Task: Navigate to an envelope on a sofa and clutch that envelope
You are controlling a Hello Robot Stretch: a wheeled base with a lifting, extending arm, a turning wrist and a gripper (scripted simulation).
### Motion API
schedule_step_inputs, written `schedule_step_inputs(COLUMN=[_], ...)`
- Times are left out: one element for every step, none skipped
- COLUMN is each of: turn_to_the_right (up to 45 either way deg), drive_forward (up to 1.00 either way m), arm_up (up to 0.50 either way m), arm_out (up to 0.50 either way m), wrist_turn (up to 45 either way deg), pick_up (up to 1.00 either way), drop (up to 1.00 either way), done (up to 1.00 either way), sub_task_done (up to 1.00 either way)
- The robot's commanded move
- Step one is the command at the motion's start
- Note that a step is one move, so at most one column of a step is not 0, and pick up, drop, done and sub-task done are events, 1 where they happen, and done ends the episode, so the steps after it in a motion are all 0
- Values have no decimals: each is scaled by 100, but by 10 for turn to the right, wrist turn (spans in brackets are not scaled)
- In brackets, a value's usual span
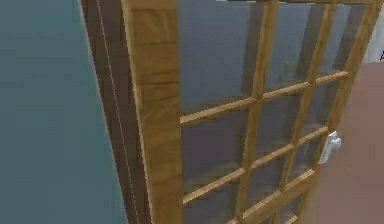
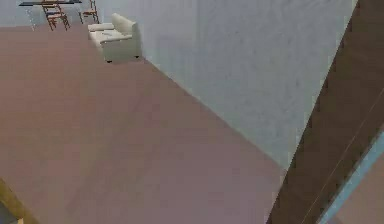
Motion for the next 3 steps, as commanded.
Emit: schedule_step_inputs(turn_to_the_right=[450, 150, 0], drive_forward=[0, 0, 100], arm_up=[0, 0, 0], arm_out=[0, 0, 0], wrist_turn=[0, 0, 0], pick_up=[0, 0, 0], drop=[0, 0, 0], done=[0, 0, 0], sub_task_done=[0, 0, 0])
